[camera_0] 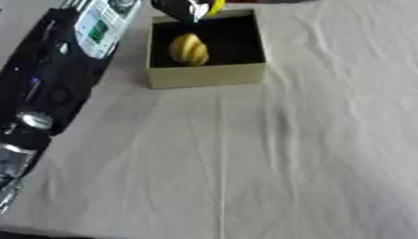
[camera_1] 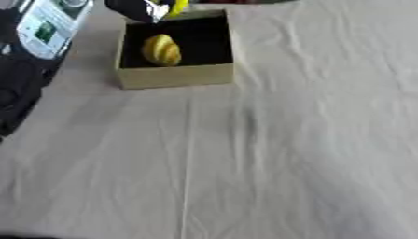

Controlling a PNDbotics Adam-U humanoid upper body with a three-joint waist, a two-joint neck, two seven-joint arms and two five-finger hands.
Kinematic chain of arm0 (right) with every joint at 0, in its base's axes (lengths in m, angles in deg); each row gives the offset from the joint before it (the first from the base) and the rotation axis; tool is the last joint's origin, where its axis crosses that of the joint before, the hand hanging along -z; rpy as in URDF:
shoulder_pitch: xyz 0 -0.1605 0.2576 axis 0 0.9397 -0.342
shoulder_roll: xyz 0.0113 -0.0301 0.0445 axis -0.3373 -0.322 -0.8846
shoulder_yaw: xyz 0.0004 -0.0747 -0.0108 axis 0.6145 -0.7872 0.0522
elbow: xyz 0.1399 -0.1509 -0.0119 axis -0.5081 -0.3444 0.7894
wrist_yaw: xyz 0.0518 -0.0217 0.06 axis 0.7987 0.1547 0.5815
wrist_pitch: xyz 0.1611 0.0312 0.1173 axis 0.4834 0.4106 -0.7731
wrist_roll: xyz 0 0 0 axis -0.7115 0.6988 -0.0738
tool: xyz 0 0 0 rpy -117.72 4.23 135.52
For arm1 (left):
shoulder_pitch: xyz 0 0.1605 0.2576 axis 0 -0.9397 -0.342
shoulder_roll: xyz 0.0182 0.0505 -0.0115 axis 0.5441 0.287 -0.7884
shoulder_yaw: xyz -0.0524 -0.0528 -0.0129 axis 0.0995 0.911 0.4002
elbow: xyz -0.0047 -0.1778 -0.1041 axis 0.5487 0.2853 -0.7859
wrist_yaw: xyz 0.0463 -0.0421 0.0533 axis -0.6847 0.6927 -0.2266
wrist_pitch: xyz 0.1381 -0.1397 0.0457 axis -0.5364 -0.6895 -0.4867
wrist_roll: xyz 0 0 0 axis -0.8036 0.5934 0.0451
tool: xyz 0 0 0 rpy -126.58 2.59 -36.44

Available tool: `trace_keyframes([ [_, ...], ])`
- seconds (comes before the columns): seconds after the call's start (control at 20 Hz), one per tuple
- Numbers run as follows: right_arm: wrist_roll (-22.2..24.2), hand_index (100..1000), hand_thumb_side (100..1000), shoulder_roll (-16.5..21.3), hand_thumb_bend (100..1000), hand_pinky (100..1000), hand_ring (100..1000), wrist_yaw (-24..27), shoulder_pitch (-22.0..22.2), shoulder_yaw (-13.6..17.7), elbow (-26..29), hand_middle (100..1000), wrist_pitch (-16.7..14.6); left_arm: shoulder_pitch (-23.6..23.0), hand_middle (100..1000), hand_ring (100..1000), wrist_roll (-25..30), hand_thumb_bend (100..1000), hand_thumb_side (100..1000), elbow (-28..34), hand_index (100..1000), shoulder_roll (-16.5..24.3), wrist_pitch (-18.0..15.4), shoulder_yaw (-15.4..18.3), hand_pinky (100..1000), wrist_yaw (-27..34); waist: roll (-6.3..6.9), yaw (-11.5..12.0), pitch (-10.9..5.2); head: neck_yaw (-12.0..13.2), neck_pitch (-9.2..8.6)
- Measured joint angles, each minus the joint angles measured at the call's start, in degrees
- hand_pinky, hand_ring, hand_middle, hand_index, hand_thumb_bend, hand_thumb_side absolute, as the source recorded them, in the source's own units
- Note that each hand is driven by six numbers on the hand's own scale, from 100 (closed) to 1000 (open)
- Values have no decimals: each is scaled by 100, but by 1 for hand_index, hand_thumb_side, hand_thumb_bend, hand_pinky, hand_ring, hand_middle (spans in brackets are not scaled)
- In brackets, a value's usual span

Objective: Pick up objects on the table and place them in the box.

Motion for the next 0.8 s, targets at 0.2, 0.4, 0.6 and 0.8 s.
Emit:
trace_keyframes([
  [0.2, 12, 858, 573, -27, 100, 861, 831, 14, -7, -6, 0, 705, 12, -53, 526, 555, -76, 122, 100, -442, 714, -184, -163, 45, 656, -13, 2, -25, 6, 0, 0],
  [0.4, 17, 858, 573, -66, 100, 861, 831, 37, -12, -28, 0, 705, 15, -85, 557, 582, -31, 204, 100, -684, 735, -282, -312, 55, 671, -64, 3, -46, 20, 0, 0],
  [0.6, 22, 858, 575, -82, 100, 861, 832, 57, -12, -30, 0, 704, 14, -111, 614, 639, -141, 298, 100, -826, 805, -330, -313, 68, 707, -423, 3, -54, 30, 0, 0],
  [0.8, 49, 858, 576, -106, 100, 862, 832, 59, -12, -32, 0, 704, 19, -149, 790, 820, -450, 460, 111, -970, 890, -377, -166, 153, 832, -845, 0, -54, 34, 1, 0],
])
